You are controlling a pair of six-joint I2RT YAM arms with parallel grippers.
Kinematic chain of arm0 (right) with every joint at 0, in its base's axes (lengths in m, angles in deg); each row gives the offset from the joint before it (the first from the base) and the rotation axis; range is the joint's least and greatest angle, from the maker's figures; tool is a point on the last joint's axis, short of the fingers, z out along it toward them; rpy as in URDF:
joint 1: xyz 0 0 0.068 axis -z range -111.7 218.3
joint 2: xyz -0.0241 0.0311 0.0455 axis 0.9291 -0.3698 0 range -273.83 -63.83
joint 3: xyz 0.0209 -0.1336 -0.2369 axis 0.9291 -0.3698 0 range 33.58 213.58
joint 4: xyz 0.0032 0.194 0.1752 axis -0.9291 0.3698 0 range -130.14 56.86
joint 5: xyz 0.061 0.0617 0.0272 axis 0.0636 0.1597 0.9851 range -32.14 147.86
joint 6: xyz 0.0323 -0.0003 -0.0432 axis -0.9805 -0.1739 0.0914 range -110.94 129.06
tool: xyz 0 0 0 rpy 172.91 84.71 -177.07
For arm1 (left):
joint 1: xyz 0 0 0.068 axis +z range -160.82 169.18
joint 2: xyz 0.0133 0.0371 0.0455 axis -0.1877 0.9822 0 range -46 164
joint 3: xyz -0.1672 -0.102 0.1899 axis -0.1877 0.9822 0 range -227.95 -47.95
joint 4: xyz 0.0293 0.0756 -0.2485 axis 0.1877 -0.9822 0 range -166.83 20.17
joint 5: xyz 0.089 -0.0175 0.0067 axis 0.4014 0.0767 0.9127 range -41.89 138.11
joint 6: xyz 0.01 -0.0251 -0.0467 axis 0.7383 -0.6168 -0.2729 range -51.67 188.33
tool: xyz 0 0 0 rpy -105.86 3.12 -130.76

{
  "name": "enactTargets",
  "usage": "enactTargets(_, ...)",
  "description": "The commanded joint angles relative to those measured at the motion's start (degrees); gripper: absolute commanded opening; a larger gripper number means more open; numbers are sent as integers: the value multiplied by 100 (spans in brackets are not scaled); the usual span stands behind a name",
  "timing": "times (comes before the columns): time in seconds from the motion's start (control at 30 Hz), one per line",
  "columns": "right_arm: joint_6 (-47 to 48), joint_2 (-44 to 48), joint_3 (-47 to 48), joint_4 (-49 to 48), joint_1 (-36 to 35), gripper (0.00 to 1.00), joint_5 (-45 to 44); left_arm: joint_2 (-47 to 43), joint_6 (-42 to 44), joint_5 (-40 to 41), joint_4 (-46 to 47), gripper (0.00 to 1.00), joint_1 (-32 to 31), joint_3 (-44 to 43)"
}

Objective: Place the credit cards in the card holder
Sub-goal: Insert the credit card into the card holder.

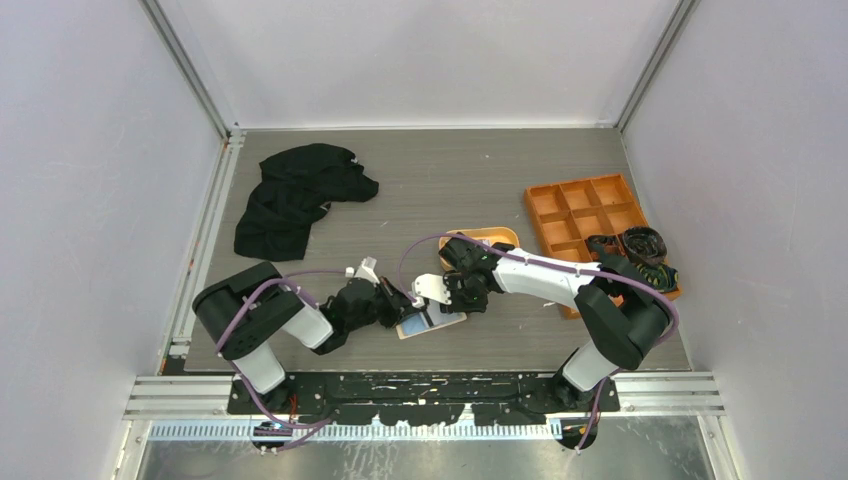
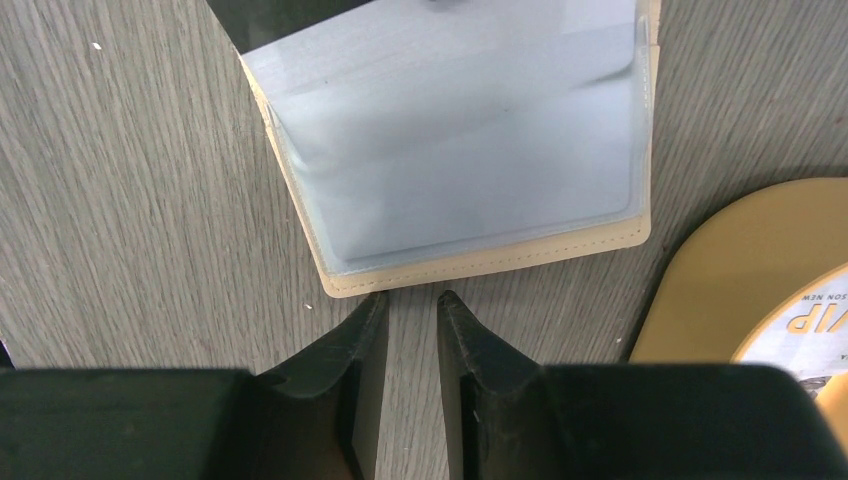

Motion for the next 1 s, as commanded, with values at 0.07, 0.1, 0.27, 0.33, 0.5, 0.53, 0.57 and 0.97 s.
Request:
enactTargets(0.07,-81,-125,56,1,-60,30,71,381,247,-187,34,0,-28,-202)
enactTargets(0.1,-83,-125,56,-3,-60,30,73,421,245,-216,54,0,-27,-238)
enactTargets(0.27,-92,-132,64,-2,-62,31,64,515,258,-270,137,2,-25,-283)
enactTargets(0.33,-105,-122,70,-1,-60,31,64,517,274,-268,130,3,-25,-282)
enactTargets(0.5,-202,-52,140,59,-65,33,124,636,291,-323,148,9,-25,-369)
enactTargets(0.53,-220,-8,151,70,-63,34,133,683,282,-348,185,10,-25,-389)
enactTargets(0.57,-235,64,160,71,-62,36,135,721,276,-370,240,11,-25,-407)
enactTargets(0.97,-206,905,131,243,-30,53,228,779,279,-428,315,21,-8,-405)
